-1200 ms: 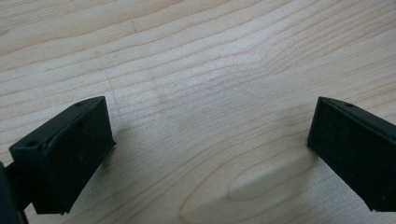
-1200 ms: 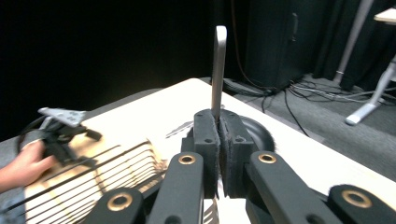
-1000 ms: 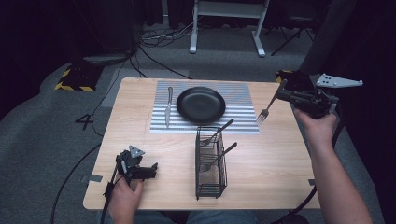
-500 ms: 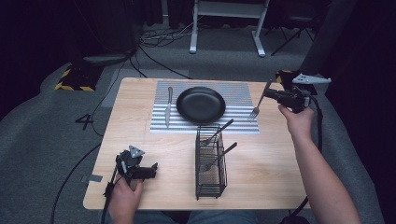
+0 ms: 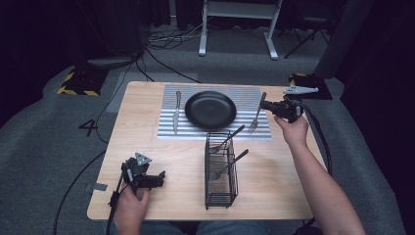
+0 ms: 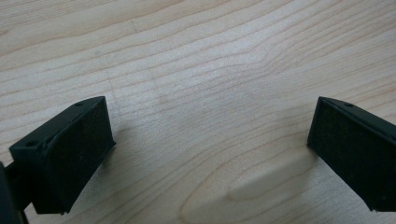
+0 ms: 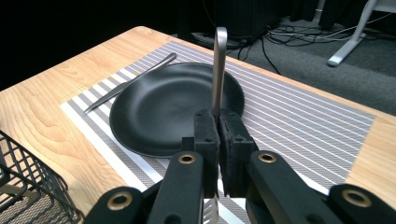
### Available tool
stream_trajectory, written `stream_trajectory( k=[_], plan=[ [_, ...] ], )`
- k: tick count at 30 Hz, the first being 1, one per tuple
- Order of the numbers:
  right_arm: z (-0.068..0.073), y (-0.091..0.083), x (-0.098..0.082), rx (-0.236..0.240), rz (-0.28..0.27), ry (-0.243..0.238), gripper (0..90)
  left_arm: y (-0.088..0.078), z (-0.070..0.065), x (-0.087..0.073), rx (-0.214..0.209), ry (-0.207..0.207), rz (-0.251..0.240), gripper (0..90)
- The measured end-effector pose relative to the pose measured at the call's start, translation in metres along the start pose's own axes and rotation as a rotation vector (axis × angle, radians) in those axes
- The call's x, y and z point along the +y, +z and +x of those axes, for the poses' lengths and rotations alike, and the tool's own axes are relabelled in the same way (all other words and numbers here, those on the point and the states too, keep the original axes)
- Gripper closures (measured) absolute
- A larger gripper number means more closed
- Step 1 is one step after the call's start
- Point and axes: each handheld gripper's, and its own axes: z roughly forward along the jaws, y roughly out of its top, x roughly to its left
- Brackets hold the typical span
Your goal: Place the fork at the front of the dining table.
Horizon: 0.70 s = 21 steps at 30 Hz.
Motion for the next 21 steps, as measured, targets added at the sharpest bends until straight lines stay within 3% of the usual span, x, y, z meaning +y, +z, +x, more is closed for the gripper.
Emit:
stream_trajectory(
  k=[8,21],
  plan=[
    [0.014,0.022,-0.007,0.026,0.026,-0.017,86.6,0.0,0.0,0.0,0.0,0.0,0.0,0.2],
    [0.013,0.029,-0.006,0.014,0.05,-0.015,86.0,0.0,0.0,0.0,0.0,0.0,0.0,0.2]
  ],
)
